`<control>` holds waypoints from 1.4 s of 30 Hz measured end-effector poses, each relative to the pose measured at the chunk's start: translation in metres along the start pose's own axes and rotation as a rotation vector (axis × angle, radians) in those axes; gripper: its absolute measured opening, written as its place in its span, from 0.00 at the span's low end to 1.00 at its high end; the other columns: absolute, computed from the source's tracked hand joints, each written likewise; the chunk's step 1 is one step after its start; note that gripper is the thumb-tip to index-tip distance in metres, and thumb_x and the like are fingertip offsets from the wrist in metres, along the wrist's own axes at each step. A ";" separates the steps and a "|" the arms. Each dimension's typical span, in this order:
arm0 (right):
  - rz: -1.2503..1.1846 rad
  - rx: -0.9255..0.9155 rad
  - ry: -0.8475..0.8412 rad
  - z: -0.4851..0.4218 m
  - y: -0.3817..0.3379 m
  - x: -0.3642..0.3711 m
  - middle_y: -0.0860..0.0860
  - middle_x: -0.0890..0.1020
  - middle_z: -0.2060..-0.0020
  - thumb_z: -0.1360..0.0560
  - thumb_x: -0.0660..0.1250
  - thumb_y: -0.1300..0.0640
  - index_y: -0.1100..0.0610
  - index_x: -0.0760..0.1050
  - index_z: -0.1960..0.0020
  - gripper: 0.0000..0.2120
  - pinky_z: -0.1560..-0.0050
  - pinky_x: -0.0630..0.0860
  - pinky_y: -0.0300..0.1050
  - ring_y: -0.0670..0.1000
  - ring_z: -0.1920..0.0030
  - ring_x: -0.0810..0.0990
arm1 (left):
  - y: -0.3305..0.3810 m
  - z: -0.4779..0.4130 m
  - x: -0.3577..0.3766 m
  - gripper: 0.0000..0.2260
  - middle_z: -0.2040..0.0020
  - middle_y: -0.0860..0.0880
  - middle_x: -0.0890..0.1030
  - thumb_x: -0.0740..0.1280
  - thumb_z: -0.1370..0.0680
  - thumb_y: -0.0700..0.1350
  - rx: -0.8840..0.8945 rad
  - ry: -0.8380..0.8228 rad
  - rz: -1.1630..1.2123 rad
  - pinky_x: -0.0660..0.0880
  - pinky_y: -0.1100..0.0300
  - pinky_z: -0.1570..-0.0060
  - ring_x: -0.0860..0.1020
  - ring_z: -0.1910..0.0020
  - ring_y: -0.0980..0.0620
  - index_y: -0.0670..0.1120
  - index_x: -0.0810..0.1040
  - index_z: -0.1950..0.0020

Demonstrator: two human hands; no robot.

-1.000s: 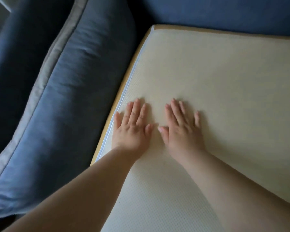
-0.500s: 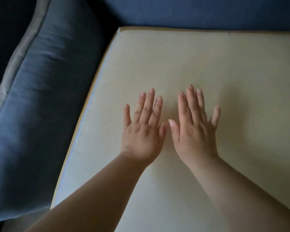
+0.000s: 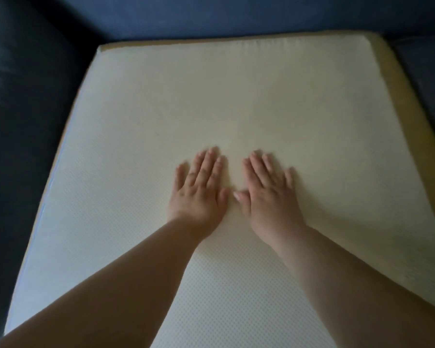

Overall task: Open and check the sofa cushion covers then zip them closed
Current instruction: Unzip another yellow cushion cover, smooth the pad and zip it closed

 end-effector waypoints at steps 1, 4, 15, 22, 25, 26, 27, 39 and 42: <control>-0.021 -0.001 0.049 -0.005 0.003 -0.010 0.54 0.61 0.23 0.22 0.51 0.42 0.58 0.63 0.24 0.31 0.30 0.57 0.69 0.55 0.23 0.59 | 0.003 -0.001 -0.003 0.30 0.24 0.56 0.34 0.37 0.22 0.59 -0.013 0.028 0.003 0.31 0.51 0.28 0.31 0.26 0.58 0.52 0.42 0.21; -0.043 0.062 0.237 -0.006 0.024 -0.052 0.54 0.54 0.21 0.20 0.52 0.45 0.57 0.56 0.22 0.30 0.28 0.50 0.67 0.55 0.21 0.52 | 0.036 0.001 -0.023 0.28 0.22 0.52 0.38 0.43 0.20 0.55 0.072 0.181 0.046 0.36 0.47 0.26 0.37 0.23 0.54 0.49 0.45 0.21; -0.024 0.183 0.256 0.033 0.125 -0.086 0.53 0.52 0.21 0.20 0.50 0.44 0.56 0.55 0.21 0.30 0.27 0.47 0.67 0.54 0.21 0.49 | 0.163 -0.017 -0.019 0.28 0.25 0.55 0.33 0.36 0.23 0.56 0.108 0.136 0.093 0.33 0.46 0.27 0.32 0.25 0.56 0.51 0.39 0.23; 0.118 0.253 -0.052 0.087 0.216 -0.043 0.51 0.52 0.21 0.18 0.43 0.43 0.55 0.53 0.20 0.29 0.26 0.51 0.66 0.52 0.21 0.48 | 0.249 -0.023 0.048 0.27 0.26 0.56 0.26 0.38 0.20 0.55 0.130 -0.089 -0.004 0.31 0.46 0.28 0.25 0.29 0.57 0.51 0.31 0.24; 0.078 0.255 0.003 0.083 0.219 -0.039 0.52 0.54 0.21 0.18 0.45 0.44 0.55 0.54 0.21 0.29 0.26 0.49 0.66 0.52 0.21 0.48 | 0.251 -0.026 0.052 0.27 0.26 0.56 0.26 0.39 0.19 0.55 0.118 -0.088 -0.056 0.32 0.46 0.27 0.25 0.29 0.57 0.51 0.30 0.25; 0.065 0.250 0.012 0.083 0.218 -0.039 0.52 0.54 0.21 0.18 0.45 0.44 0.55 0.54 0.21 0.29 0.26 0.49 0.66 0.52 0.21 0.48 | 0.252 -0.025 0.052 0.27 0.26 0.55 0.26 0.38 0.19 0.55 0.120 -0.086 -0.077 0.33 0.46 0.27 0.25 0.29 0.57 0.51 0.30 0.24; 0.048 0.249 0.014 0.083 0.219 -0.037 0.51 0.53 0.21 0.18 0.44 0.44 0.55 0.54 0.21 0.29 0.26 0.49 0.66 0.52 0.21 0.48 | 0.252 -0.025 0.053 0.27 0.26 0.55 0.27 0.37 0.20 0.55 0.116 -0.064 -0.080 0.34 0.45 0.27 0.26 0.28 0.57 0.50 0.31 0.24; 0.053 0.276 -0.074 0.080 0.220 -0.031 0.49 0.40 0.21 0.20 0.35 0.42 0.52 0.42 0.20 0.31 0.26 0.38 0.64 0.50 0.22 0.35 | 0.250 -0.027 0.057 0.26 0.26 0.55 0.27 0.36 0.19 0.55 0.089 -0.073 -0.099 0.35 0.46 0.26 0.26 0.28 0.57 0.51 0.30 0.24; 0.064 0.273 -0.081 0.083 0.217 -0.047 0.49 0.40 0.21 0.19 0.35 0.43 0.52 0.42 0.20 0.30 0.26 0.39 0.66 0.50 0.22 0.35 | 0.250 -0.025 0.044 0.27 0.25 0.54 0.28 0.37 0.20 0.56 0.086 -0.112 -0.070 0.35 0.46 0.26 0.27 0.28 0.57 0.51 0.34 0.23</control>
Point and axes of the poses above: each hand's wrist, its own z-axis away from the middle knuckle, its own x-axis out of the palm, y = z × x, the point moved 5 cm from there along -z, towards the middle knuckle
